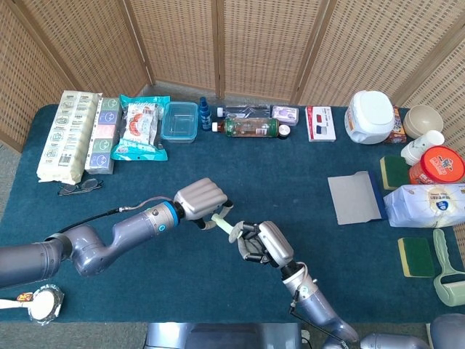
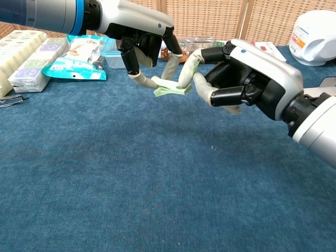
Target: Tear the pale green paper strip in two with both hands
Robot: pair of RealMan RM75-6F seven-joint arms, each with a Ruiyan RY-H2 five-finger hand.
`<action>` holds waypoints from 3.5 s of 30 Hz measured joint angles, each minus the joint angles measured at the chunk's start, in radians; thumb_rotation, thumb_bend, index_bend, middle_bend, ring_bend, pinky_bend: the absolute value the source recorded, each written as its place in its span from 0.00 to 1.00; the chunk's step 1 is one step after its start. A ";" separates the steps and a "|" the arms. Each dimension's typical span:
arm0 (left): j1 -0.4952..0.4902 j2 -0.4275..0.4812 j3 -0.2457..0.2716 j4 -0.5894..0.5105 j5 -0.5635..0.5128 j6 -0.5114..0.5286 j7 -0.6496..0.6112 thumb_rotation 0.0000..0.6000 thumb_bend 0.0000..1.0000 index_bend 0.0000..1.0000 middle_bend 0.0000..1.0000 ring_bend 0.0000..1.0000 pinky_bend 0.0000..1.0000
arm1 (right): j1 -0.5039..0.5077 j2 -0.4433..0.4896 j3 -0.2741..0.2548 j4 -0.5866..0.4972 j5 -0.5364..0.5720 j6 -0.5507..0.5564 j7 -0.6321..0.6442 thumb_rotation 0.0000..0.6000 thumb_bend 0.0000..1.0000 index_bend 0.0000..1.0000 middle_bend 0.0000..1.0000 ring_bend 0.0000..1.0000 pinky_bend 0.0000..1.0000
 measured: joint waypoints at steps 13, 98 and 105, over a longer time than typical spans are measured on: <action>0.006 -0.006 0.007 0.008 0.009 0.003 -0.002 1.00 0.42 0.66 1.00 1.00 0.90 | 0.000 0.005 -0.002 -0.006 0.003 -0.006 0.002 1.00 0.66 0.69 1.00 0.95 0.91; 0.370 0.063 0.094 0.038 0.134 0.337 -0.070 0.74 0.16 0.01 0.07 0.05 0.19 | -0.108 0.351 -0.010 -0.065 0.074 -0.006 0.044 1.00 0.61 0.00 0.23 0.14 0.27; 0.520 0.130 0.140 -0.056 0.133 0.498 -0.058 0.91 0.17 0.05 0.07 0.05 0.19 | -0.129 0.354 -0.007 -0.051 0.084 0.024 -0.010 1.00 0.61 0.02 0.22 0.12 0.25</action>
